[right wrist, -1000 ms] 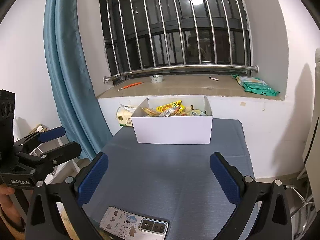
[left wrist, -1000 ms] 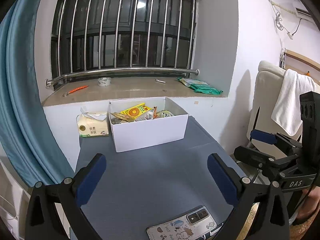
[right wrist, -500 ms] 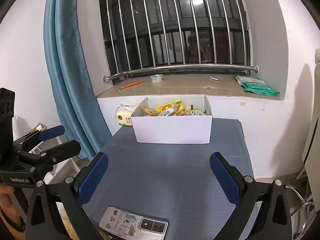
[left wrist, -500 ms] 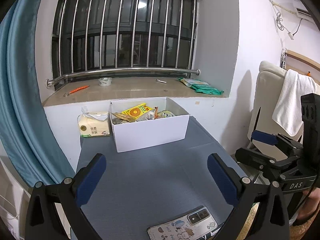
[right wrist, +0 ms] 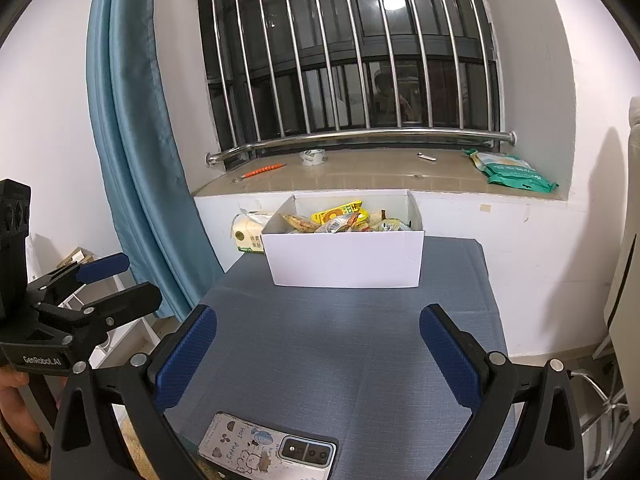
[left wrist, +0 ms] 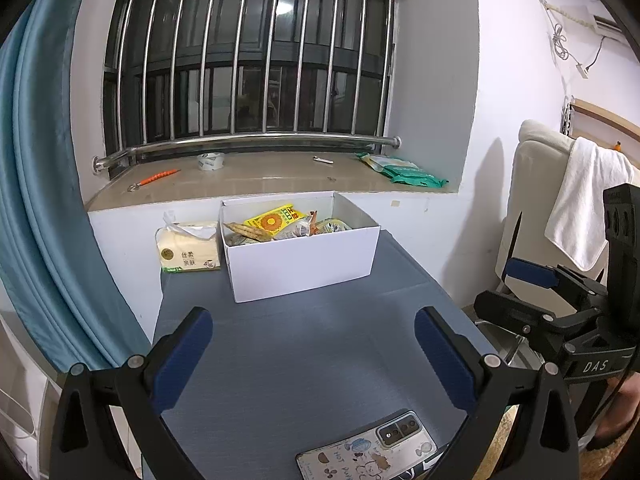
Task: Organize snacks
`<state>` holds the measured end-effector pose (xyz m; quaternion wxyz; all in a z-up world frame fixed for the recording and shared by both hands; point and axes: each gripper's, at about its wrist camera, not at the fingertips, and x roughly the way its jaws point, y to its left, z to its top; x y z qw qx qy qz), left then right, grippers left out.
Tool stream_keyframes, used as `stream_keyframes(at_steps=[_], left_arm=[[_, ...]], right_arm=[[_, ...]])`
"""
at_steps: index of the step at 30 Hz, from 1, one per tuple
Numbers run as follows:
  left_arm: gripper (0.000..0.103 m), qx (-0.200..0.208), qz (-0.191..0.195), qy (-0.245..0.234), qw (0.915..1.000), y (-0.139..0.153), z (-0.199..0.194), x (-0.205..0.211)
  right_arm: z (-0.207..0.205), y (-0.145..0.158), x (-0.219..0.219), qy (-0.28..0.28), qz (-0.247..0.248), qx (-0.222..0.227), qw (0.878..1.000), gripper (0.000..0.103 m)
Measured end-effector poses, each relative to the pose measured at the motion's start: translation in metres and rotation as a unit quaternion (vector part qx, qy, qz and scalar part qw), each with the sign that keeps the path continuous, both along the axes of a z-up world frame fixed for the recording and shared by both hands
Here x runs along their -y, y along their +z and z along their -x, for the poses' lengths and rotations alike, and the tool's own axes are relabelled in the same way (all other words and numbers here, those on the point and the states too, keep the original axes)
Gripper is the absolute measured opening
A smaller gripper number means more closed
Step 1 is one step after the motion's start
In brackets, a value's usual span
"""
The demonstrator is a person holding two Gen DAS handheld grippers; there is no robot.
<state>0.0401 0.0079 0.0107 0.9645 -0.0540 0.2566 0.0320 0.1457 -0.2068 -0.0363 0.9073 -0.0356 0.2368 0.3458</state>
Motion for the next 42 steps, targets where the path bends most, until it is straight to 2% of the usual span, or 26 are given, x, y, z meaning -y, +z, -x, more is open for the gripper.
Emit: stream_keyframes(at_steps=[32, 42], left_arm=[[0.103, -0.006, 0.001, -0.008, 0.9999, -0.0057, -0.0013, -0.0009], [0.103, -0.001, -0.013, 0.000, 0.9999, -0.0051, -0.0002, 0.0002]], right_arm=[[0.0003, -0.0027, -0.0014, -0.003, 0.001, -0.001, 1.000, 0.103], [0.0009, -0.0027, -0.0024, -0.002, 0.002, -0.001, 1.000, 0.103]])
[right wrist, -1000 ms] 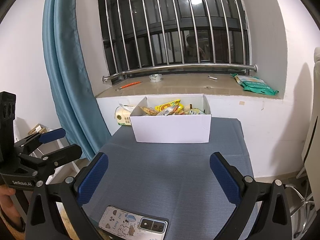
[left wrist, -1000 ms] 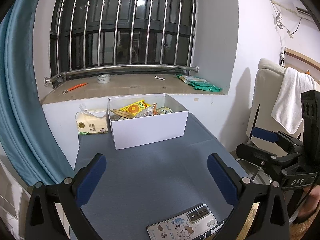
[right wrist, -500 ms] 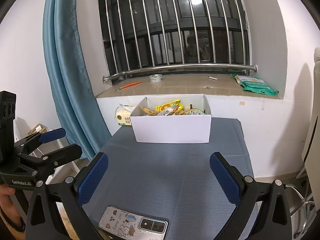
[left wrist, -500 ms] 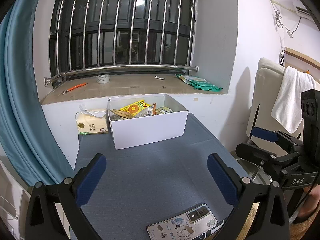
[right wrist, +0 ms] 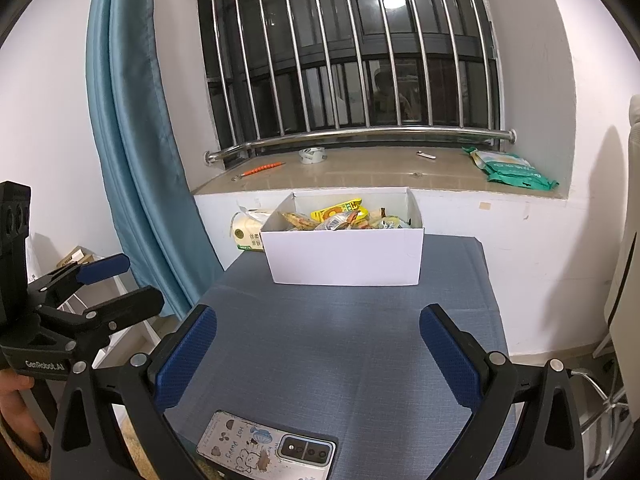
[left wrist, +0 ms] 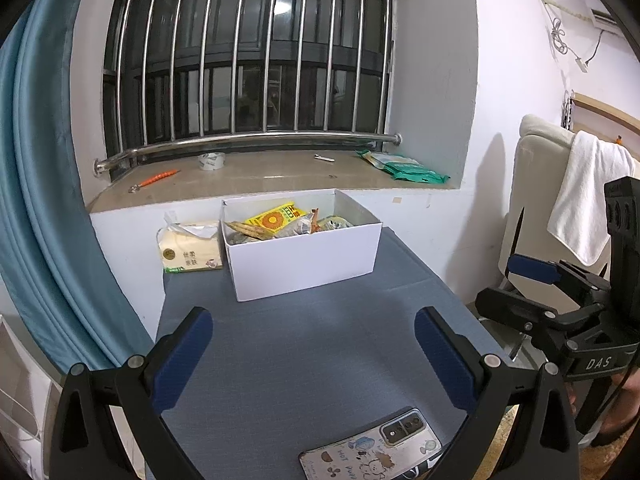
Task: Organize snacks
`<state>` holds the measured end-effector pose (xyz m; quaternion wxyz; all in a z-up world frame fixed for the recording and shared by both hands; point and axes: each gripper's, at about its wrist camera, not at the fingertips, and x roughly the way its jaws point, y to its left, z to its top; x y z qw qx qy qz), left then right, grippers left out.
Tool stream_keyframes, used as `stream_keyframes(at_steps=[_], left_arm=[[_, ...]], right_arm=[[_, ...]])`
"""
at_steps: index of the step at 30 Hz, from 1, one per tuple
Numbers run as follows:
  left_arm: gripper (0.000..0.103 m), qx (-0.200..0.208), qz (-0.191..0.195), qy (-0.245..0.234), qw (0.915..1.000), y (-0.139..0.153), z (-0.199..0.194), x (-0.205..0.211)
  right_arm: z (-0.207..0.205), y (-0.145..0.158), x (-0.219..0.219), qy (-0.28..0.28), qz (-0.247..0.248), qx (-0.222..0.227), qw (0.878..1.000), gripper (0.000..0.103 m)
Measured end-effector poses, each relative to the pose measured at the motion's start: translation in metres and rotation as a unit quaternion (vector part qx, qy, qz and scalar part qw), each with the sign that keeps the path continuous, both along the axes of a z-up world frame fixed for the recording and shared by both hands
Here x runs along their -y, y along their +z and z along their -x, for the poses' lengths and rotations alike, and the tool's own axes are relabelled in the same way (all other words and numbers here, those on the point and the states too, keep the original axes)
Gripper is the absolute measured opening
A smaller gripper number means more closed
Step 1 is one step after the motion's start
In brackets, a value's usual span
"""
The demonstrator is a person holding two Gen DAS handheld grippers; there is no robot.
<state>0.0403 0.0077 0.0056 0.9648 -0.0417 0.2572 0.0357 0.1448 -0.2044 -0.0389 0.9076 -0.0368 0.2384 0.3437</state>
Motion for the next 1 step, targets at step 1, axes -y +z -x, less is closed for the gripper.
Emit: stream_keyframes(at_steps=[1], left_arm=[[0.103, 0.000, -0.001, 0.001, 1.0000, 0.0002, 0.0002, -0.0007]], right_arm=[[-0.0002, -0.0002, 0.0000, 0.000, 0.000, -0.001, 1.000, 0.103]])
